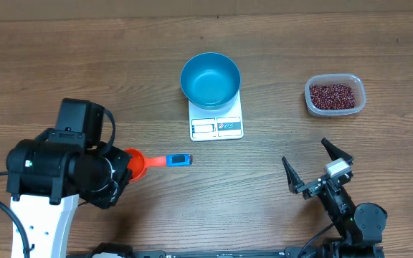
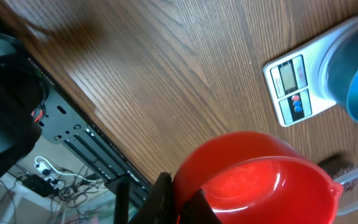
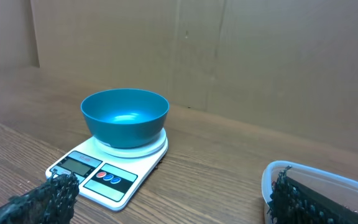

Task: Scoop item into bowl and weigh 150g on scale
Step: 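Lift the scoop and swing it toward the center, handle pointing right, then bring the right gripper to the blue handle and close on it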

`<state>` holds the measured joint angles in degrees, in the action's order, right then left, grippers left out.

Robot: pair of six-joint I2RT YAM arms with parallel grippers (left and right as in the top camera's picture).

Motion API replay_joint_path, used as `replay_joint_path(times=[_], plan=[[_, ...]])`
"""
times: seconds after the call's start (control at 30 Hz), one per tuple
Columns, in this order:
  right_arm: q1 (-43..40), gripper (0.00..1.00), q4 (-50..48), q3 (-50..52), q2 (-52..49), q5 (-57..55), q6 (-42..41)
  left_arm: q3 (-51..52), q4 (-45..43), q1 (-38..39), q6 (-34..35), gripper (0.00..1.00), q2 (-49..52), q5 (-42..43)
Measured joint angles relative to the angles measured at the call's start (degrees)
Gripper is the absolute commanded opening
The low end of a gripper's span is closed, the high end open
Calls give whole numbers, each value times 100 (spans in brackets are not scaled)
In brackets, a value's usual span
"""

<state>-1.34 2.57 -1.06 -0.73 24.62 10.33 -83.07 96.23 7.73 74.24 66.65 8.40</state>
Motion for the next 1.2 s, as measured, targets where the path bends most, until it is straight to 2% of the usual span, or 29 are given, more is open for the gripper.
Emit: replay_joint_path(times=[0.13,0.27,0.5,0.63,0.77,0.87,1.0,1.1,1.2], plan=[[-2,100,-138,0,0,0,7,0,-424,94,509,4,0,-146],[0,100,-136,0,0,76,-83,0,-684,94,695,4,0,-186],[0,100,-533,-4,4,730,-1233,0,-581,94,835,4,251,-181],[-50,100,107,-389,-15,866,-1554,0,-546,94,837,4,391,-157],[-328,100,726,-1447,-348,914,-1683,0,-472,94,833,4,415,-155],[-466,100,1233,-2258,-1060,1005,-1790,0,-466,94,833,4,415,-153],[-590,100,1823,-3412,-2649,1458,-1862,2,-479,94,833,4,422,-153],[-625,100,2210,-4444,-4264,2461,-1906,4,-492,94,833,4,424,-144],[-645,100,1711,-4876,-5451,3912,-2024,4,-566,94,833,4,424,-136]])
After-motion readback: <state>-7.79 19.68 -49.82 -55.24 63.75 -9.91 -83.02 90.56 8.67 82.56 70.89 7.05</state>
